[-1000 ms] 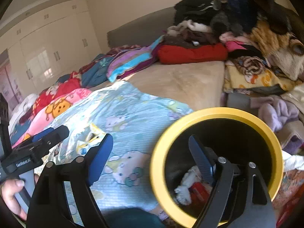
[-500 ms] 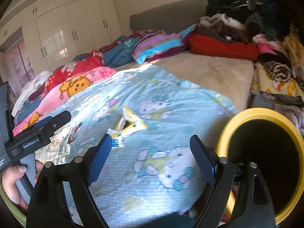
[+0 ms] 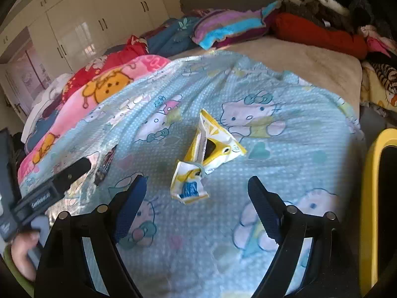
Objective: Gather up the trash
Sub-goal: 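Grasp the brown candy bar with the left tool while the right tool grasps the yellow wrapper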
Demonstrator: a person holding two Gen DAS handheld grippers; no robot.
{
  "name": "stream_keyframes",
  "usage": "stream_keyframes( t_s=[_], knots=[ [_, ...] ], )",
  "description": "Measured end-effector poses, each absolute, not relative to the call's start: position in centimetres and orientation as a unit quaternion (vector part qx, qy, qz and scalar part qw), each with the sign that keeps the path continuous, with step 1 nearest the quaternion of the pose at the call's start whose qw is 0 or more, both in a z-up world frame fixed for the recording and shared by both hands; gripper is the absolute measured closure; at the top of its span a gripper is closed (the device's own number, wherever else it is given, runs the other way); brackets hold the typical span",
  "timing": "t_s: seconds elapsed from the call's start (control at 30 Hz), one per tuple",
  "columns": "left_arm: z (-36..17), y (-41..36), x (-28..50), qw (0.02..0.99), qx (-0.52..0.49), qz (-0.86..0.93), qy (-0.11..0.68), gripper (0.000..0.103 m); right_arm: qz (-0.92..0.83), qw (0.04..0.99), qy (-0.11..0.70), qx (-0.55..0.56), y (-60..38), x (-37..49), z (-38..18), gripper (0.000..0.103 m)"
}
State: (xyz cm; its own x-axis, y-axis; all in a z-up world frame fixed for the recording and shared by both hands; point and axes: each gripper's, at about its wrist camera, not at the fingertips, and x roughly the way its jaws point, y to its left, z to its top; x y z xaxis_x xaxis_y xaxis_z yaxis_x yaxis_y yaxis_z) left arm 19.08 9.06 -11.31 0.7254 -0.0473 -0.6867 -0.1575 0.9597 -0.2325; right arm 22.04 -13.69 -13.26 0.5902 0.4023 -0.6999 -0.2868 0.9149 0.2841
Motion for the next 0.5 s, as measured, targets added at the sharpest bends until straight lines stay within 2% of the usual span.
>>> stream_keyframes(
  t_s=[0.07,0.17,0.23,0.27,0.3,0.33,0.4,0.47,0.5],
  knots=[
    [-11.8,9.2,19.2,0.915,-0.146,0.025,0.375,0.032,0.191,0.883,0.422,0.077,-13.1,23.0,-14.1,0.022],
    [-12.5,9.2,19.4,0.911,-0.148,0.02,0.384,0.039,0.188,0.874,0.44,0.088,-12.9,24.1,-15.2,0.036],
    [-13.0,9.2,19.6,0.908,-0.151,0.019,0.391,0.043,0.187,0.867,0.452,0.095,-13.0,24.5,-16.0,0.053],
    [-13.3,9.2,19.7,0.906,-0.152,0.019,0.394,0.047,0.189,0.865,0.454,0.097,-13.2,24.6,-16.1,0.057],
    [-13.6,9.2,19.9,0.903,-0.153,0.02,0.4,0.049,0.2,0.863,0.452,0.105,-13.4,24.5,-16.3,0.069],
    [-13.9,9.2,19.9,0.902,-0.153,0.021,0.403,0.052,0.204,0.863,0.449,0.106,-13.5,24.3,-16.2,0.074],
    [-14.5,9.2,20.1,0.898,-0.153,0.024,0.413,0.062,0.207,0.869,0.439,0.097,-13.8,23.7,-15.9,0.074],
    [-14.9,9.1,20.1,0.895,-0.15,0.031,0.419,0.077,0.207,0.871,0.435,0.095,-14.2,23.2,-15.7,0.075],
    [-15.0,9.2,20.1,0.894,-0.151,0.032,0.42,0.08,0.207,0.872,0.432,0.097,-14.5,23.0,-15.7,0.075]
  ],
)
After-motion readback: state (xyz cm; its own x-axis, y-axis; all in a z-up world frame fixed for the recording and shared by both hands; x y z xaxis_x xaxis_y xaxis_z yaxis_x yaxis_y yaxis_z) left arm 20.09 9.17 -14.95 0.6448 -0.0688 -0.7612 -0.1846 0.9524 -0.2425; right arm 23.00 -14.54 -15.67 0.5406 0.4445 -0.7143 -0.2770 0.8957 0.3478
